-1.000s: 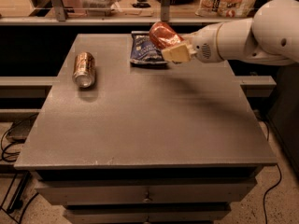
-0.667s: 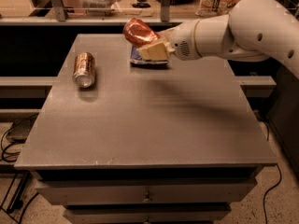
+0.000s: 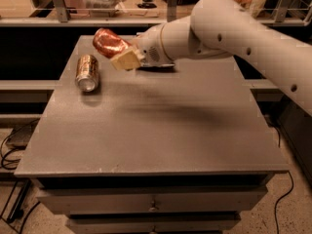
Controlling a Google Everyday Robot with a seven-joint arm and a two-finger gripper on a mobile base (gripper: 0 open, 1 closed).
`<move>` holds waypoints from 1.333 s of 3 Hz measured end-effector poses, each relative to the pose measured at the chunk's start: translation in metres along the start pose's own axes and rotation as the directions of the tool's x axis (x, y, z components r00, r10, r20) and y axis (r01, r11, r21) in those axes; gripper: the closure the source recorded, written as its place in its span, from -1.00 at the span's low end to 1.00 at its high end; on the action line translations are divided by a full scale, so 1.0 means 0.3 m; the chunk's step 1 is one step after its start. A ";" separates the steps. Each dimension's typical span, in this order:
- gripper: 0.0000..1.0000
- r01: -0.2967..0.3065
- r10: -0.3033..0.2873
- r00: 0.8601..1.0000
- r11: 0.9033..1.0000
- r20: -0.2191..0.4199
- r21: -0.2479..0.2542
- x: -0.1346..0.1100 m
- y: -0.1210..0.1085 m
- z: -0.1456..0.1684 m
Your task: Move coke can near orange can
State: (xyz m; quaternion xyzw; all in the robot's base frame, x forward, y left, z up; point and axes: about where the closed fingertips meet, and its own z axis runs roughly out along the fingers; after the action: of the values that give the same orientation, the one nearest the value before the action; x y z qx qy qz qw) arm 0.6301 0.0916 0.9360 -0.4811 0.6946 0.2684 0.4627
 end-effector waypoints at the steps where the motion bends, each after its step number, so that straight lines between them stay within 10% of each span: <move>1: -0.42 0.007 -0.008 0.999 1.000 -0.038 -0.018 0.010 0.035 0.082; 2: -0.89 -0.028 0.029 0.997 0.999 -0.074 0.023 0.055 0.002 0.103; 4: -1.00 -0.111 0.126 0.986 0.985 -0.108 0.132 0.151 -0.095 0.070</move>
Offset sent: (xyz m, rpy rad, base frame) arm 0.0257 0.0052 -0.0460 -0.0838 0.0827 -0.1243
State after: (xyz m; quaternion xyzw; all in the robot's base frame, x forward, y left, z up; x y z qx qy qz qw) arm 0.6593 0.0786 0.8881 -0.4234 0.7632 0.2229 0.4342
